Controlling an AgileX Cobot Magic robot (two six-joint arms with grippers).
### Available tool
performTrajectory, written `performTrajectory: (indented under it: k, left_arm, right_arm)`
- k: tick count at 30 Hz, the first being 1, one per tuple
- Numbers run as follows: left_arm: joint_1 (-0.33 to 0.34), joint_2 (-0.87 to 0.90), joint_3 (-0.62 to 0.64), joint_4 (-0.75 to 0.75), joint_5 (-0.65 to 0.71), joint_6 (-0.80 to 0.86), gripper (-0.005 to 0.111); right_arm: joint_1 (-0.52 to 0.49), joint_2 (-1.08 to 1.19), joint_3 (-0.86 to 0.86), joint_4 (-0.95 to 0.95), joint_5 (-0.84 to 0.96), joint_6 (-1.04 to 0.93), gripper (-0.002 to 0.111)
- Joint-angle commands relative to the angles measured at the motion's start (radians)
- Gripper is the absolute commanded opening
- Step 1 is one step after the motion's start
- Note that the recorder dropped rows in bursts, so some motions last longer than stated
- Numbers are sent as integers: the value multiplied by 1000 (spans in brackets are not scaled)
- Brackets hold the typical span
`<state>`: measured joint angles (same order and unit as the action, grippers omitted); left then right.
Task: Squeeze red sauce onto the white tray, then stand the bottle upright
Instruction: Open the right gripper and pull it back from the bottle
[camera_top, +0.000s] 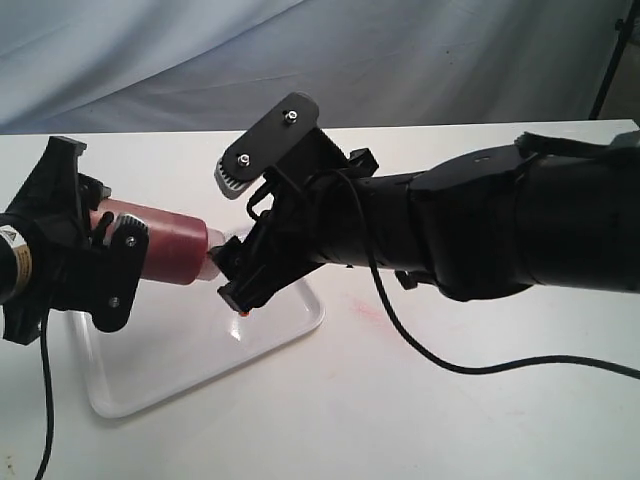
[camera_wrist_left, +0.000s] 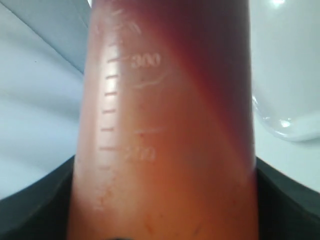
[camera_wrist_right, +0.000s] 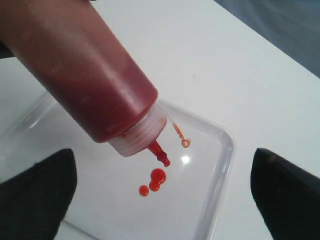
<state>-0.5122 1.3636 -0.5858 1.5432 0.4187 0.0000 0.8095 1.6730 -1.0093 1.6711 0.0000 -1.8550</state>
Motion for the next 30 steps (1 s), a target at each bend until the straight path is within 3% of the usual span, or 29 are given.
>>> performTrajectory:
  k: [1,9,18,30]
  left_arm:
    - [0,-81,-8,-101,-56,-24,0]
    - [0,-231,-8,-339,-105,-24,0]
    - [0,-396,0,-719,0,37,0]
    - [0,-610,86,-838,-5,35,0]
  right_arm:
    - [-5,-55,43,45,0,9,82]
    - [-5,-181,136,64,63,135,79]
    - [-5,-281,208,73,261,266,79]
    - [-5,-281,302,73,281,260,72]
